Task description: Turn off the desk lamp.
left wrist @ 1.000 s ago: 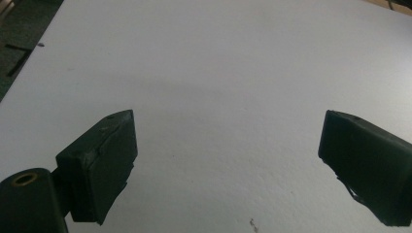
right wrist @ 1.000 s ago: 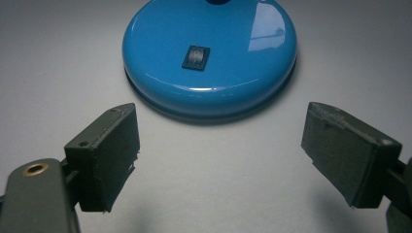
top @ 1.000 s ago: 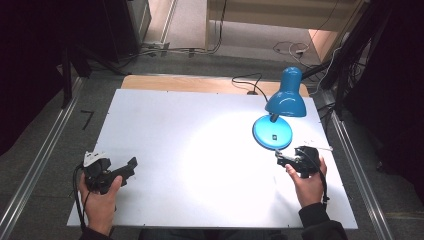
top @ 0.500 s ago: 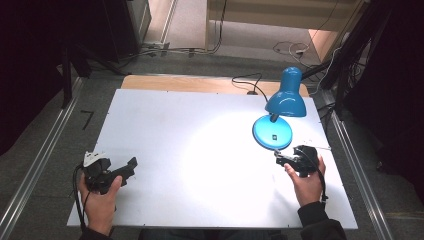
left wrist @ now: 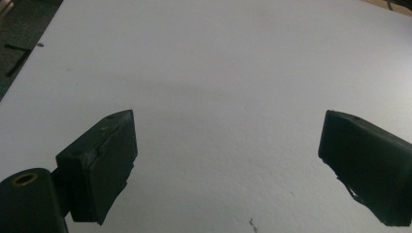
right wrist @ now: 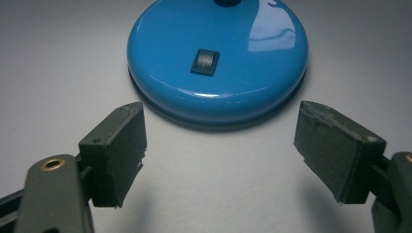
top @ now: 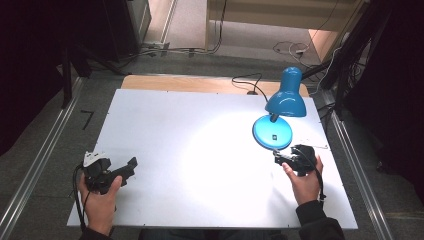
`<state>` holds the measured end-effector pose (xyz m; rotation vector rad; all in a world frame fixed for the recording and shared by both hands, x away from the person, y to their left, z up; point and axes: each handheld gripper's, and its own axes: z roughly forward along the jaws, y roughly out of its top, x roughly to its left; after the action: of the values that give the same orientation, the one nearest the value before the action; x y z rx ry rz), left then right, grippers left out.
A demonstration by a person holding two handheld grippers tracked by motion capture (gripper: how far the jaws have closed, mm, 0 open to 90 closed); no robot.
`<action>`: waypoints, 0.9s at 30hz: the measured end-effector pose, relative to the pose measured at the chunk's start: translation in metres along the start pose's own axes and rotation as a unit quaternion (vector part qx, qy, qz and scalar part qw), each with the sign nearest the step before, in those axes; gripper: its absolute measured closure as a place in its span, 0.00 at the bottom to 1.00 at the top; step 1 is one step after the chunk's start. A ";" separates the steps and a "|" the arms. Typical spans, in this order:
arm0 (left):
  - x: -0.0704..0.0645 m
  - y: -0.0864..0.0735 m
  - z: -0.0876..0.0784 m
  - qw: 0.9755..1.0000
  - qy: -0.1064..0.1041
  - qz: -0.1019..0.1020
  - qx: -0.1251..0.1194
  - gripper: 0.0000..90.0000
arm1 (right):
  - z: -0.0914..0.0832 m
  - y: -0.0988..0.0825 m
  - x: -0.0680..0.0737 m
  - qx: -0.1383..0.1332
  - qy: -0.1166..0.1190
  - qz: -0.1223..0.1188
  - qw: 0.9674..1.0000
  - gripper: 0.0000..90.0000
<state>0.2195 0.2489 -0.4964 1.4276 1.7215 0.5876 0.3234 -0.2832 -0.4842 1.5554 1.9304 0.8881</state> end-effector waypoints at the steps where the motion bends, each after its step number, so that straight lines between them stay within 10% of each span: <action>1: 0.000 0.000 0.000 1.000 0.000 0.001 0.001 0.08 | 0.000 0.000 0.000 -0.001 0.000 -0.001 1.000 0.20; 27: 0.000 0.000 0.000 1.000 -0.004 0.001 0.002 0.09 | 0.010 0.007 0.005 -0.026 0.006 -0.008 1.000 0.58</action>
<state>0.2197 0.2487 -0.4967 1.4318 1.7162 0.5790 0.3341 -0.2755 -0.4852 1.5070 1.9106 0.9357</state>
